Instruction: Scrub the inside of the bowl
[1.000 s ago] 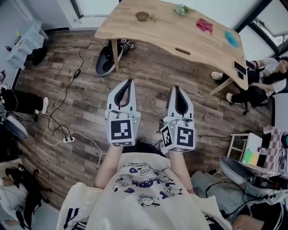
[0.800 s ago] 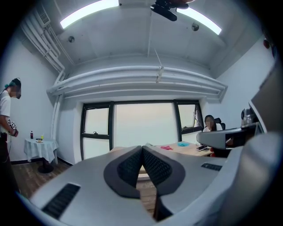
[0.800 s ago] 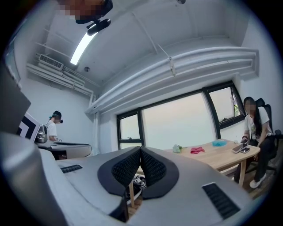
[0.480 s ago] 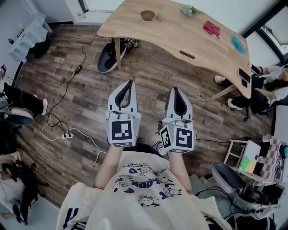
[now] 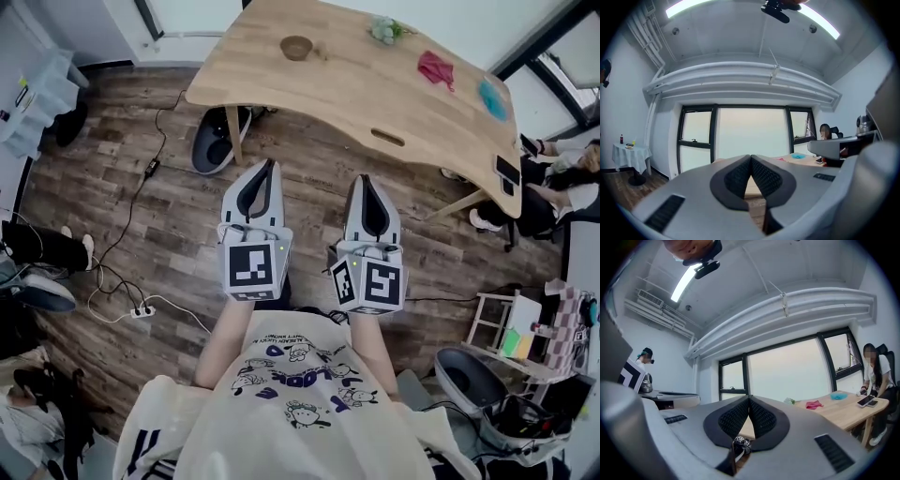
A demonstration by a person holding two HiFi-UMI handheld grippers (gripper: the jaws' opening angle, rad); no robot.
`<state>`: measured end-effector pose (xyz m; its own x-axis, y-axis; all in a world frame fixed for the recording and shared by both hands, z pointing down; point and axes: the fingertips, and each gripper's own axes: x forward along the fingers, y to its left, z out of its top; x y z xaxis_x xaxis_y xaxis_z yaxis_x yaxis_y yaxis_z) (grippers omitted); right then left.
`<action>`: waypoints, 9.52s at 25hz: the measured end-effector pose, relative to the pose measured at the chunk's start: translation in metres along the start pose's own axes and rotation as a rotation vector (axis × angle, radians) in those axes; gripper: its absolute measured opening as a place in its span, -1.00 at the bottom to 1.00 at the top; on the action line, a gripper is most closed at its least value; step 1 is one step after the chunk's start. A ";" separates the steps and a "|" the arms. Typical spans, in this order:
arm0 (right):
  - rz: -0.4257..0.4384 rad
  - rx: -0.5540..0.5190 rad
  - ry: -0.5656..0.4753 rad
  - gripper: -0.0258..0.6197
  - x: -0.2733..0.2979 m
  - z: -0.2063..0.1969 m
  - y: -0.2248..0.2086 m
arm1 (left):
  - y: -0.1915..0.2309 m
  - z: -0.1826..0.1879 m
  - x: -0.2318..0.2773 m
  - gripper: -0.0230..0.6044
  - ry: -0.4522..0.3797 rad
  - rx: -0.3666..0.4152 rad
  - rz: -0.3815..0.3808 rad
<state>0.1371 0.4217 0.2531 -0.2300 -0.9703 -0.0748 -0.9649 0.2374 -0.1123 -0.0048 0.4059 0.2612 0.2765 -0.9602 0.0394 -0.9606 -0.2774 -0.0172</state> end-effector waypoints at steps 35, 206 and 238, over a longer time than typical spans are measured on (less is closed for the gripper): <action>0.006 0.015 0.133 -0.90 0.238 -0.060 0.010 | 0.127 -0.034 0.202 -0.84 0.093 -0.063 0.019; 0.277 0.029 0.572 -0.63 0.531 -0.183 -0.031 | 0.183 -0.172 0.512 -0.79 0.742 -0.461 -0.103; 0.028 -0.079 0.629 -0.66 0.520 -0.174 -0.052 | 0.165 -0.139 0.488 -0.79 0.665 -0.347 -0.108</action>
<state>0.0458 -0.1033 0.3928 -0.2628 -0.8109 0.5228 -0.9583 0.2824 -0.0437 -0.0319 -0.1041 0.4163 0.4003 -0.6753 0.6195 -0.9131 -0.2368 0.3320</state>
